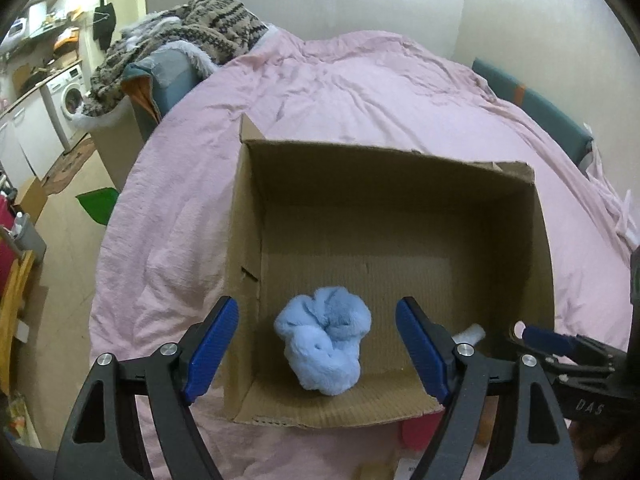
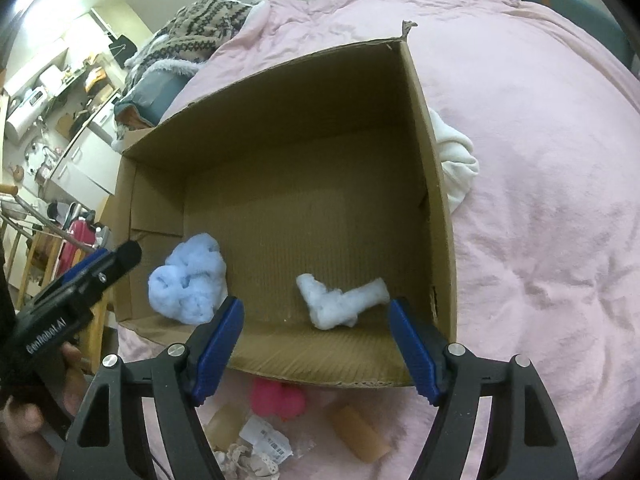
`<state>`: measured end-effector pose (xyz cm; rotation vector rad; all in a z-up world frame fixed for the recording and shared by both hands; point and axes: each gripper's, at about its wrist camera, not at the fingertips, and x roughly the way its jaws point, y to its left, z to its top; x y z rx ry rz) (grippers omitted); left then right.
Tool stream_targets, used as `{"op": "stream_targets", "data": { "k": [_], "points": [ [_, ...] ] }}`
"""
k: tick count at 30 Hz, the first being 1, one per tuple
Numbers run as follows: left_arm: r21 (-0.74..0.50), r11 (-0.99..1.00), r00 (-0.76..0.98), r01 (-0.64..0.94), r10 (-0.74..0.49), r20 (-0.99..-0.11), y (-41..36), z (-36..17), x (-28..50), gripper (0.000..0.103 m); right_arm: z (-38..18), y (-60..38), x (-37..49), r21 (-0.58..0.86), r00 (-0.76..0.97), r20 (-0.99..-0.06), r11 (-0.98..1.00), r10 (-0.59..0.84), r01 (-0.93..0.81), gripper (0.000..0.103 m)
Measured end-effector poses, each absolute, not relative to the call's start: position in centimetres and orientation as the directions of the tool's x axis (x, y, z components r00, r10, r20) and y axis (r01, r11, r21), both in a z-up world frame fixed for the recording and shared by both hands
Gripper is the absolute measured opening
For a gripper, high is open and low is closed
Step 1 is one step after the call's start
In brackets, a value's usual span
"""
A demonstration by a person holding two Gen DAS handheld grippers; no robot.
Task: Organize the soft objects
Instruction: 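Withdraw both grippers from the box back toward the remaining items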
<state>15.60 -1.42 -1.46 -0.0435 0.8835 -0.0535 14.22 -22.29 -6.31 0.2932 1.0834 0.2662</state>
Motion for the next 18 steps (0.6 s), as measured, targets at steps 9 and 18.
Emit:
{"op": "stream_targets", "data": {
  "k": [9,18],
  "points": [
    [-0.036,0.999,0.64,0.022,-0.041,-0.767,-1.4,-1.3,15.4,0.079,-5.9,-22.2,14.0,0.35,0.45,-0.825,0.934,0.341,-0.067,0.079],
    [-0.033,0.999,0.639,0.022,-0.039,-0.768,-0.6,-0.6,13.7,0.079,-5.1,-23.0,12.7,0.346,0.473,-0.82,0.937,0.323,-0.04,0.079]
  ]
}}
